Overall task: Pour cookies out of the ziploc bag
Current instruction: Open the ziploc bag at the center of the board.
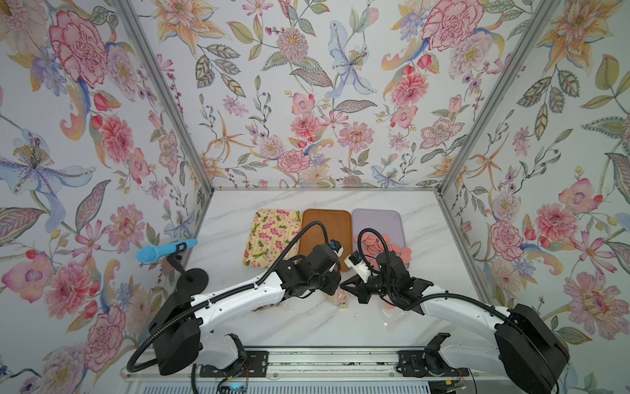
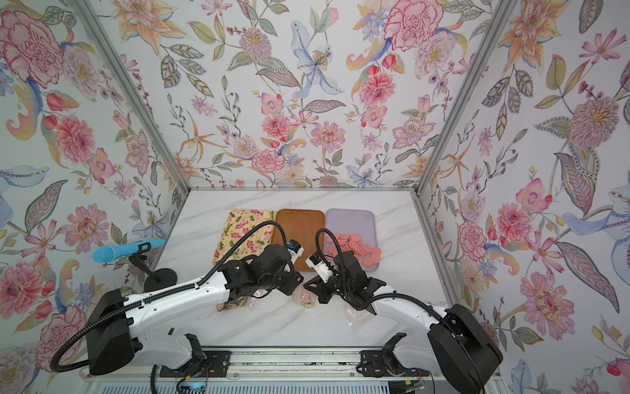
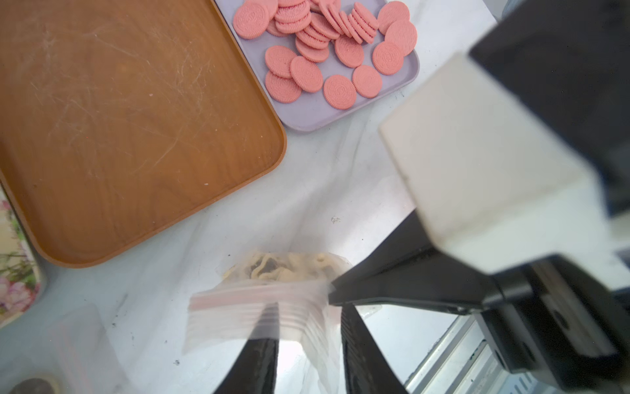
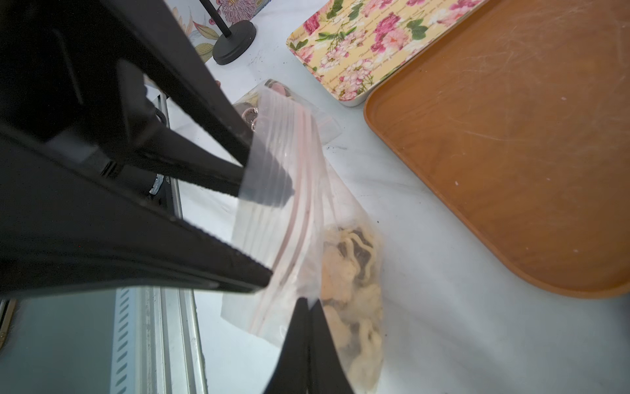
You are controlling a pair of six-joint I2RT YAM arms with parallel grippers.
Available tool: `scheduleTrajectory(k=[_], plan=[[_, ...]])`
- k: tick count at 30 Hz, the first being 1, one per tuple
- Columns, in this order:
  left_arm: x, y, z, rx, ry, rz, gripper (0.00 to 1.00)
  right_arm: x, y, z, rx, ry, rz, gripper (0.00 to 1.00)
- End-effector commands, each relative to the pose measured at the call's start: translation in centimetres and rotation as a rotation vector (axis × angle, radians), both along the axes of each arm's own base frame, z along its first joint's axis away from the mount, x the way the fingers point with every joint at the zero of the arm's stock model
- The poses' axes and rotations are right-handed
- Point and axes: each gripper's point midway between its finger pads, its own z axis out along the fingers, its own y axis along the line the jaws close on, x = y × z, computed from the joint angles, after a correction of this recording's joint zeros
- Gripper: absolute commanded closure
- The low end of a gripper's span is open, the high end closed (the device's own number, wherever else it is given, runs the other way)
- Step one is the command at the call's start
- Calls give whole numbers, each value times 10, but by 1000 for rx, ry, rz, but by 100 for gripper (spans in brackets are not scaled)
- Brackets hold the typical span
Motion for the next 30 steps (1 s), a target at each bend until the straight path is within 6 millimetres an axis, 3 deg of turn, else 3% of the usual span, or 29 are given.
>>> scheduleTrajectory(k=[1, 5, 7, 8, 15, 20, 30], plan=[[7, 20, 16, -16, -147, 4, 52, 6, 2, 11, 49, 1, -9, 100], [6, 52, -1, 29, -230, 55, 51, 7, 1, 5, 52, 36, -15, 100], [3, 58, -12, 53, -218, 56, 51, 5, 2, 3, 53, 54, -7, 100], [1, 58, -17, 61, -207, 49, 52, 14, -4, 2, 60, 63, -34, 100], [-2, 36, -38, 136, -278, -45, 54, 13, -2, 7, 105, 89, -13, 100], [-4, 7, -26, 80, -376, -118, 49, 10, -1, 7, 113, 100, 7, 100], [4, -9, -41, 106, -415, -149, 42, 5, 1, 7, 132, 109, 33, 100]])
